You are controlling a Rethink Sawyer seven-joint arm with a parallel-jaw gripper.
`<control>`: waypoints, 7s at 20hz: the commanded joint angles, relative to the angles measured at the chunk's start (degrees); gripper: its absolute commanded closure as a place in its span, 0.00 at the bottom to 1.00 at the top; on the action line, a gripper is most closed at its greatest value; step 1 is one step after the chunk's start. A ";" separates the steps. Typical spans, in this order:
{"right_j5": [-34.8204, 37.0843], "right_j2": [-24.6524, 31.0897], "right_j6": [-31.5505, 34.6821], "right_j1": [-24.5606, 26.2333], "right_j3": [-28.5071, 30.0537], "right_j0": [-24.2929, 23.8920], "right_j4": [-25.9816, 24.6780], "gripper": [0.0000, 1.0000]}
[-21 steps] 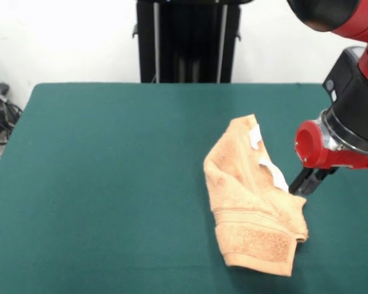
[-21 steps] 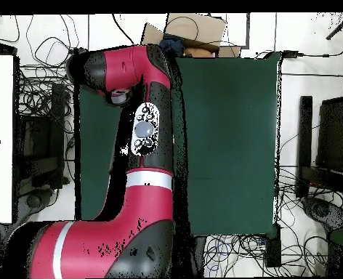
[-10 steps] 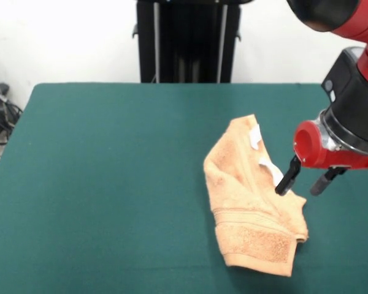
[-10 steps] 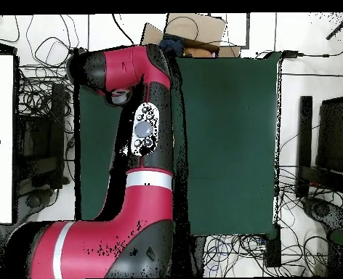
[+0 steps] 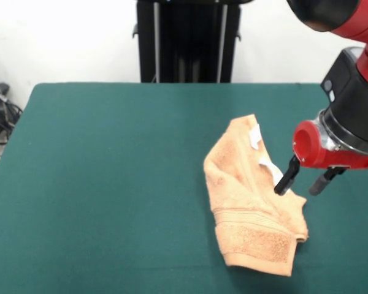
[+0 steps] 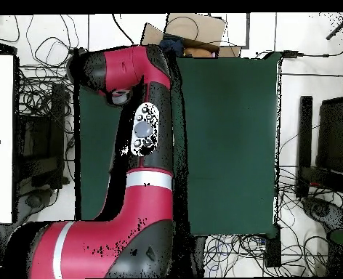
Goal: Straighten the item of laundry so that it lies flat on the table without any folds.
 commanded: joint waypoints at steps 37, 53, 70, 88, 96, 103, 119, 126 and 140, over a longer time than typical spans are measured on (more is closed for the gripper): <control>-7.92 -1.61 14.40 8.14 3.62 3.03 -2.40 0.00; -8.68 -3.52 17.99 12.27 -0.91 3.96 -1.12 0.00; 6.30 -6.83 14.78 9.78 -6.15 3.70 0.57 0.00; 3.16 -6.56 16.86 8.38 -2.89 3.67 0.93 0.00; -1.95 -6.41 18.36 10.36 -3.17 3.61 0.14 0.00; -4.64 -6.33 18.40 10.22 -3.10 3.61 0.02 0.00; -9.97 -7.83 17.85 9.48 -0.66 4.22 -1.00 0.00; -10.30 -8.19 17.49 9.93 -0.95 4.08 -1.23 0.00; -13.61 -8.93 16.99 11.08 -0.56 3.76 -2.77 0.00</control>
